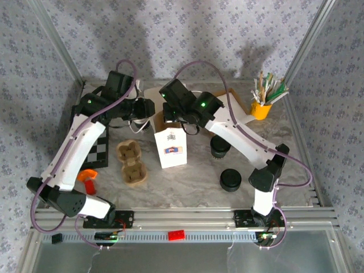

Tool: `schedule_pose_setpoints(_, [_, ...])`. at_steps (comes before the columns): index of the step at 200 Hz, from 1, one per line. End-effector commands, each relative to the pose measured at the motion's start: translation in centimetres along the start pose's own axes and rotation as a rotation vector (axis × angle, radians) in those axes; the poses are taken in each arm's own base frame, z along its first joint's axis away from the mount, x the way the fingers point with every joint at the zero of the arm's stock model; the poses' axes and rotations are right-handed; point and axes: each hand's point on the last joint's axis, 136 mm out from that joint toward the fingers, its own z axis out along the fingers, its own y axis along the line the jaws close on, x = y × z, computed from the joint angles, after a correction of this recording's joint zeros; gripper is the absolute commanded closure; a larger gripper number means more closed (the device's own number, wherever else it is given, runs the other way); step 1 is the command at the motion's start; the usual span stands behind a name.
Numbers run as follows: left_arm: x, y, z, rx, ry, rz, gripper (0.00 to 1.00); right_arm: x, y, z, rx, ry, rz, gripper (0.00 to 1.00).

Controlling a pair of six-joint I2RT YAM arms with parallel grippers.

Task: Pack the takeout coffee

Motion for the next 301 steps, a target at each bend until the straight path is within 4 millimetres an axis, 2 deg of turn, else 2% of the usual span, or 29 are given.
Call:
schedule_pose_setpoints(1, [0.0,0.0,-2.7,-0.012,-0.045,0.020,0.57,-0.7,0.3,-2.5,-0.029,-0.026,-0.043,1.00])
schedule_pose_setpoints(59, [2.5,0.5,-4.0,-0.015,-0.039,0.001,0.52,-0.1,0.8,-3.7,-0.048,-0.016,-0.082,1.00])
schedule_pose_setpoints(98, [3.3,-0.1,-2.1,0.021,0.009,-0.013,0.49,1.1,1.0,-4.1,-0.052,0.022,-0.113,1.00])
schedule_pose_setpoints(130, [2.8,-0.8,-0.6,0.040,0.021,0.000,0.49,1.8,0.8,-4.6,-0.044,0.041,-0.129,1.00])
schedule_pose_setpoints(155, [2.3,-1.1,0.3,0.052,0.016,0.009,0.53,2.0,0.7,-5.1,-0.056,0.051,-0.139,1.00])
schedule_pose_setpoints(200, [1.3,-1.6,1.3,0.060,-0.003,0.036,0.67,2.6,0.4,-6.0,-0.077,0.081,-0.169,1.00])
schedule_pose_setpoints(234, [0.3,-2.2,2.1,0.077,-0.014,0.069,0.76,1.9,0.2,-6.9,-0.092,0.063,-0.168,1.00])
schedule_pose_setpoints(271, [-0.6,-3.0,2.7,0.098,-0.016,0.094,0.85,1.7,-0.1,-6.8,-0.092,0.082,-0.171,0.99])
schedule_pose_setpoints(301, [-1.0,-3.2,2.6,0.107,-0.018,0.108,0.86,1.6,-0.9,-7.0,-0.067,0.088,-0.177,0.96])
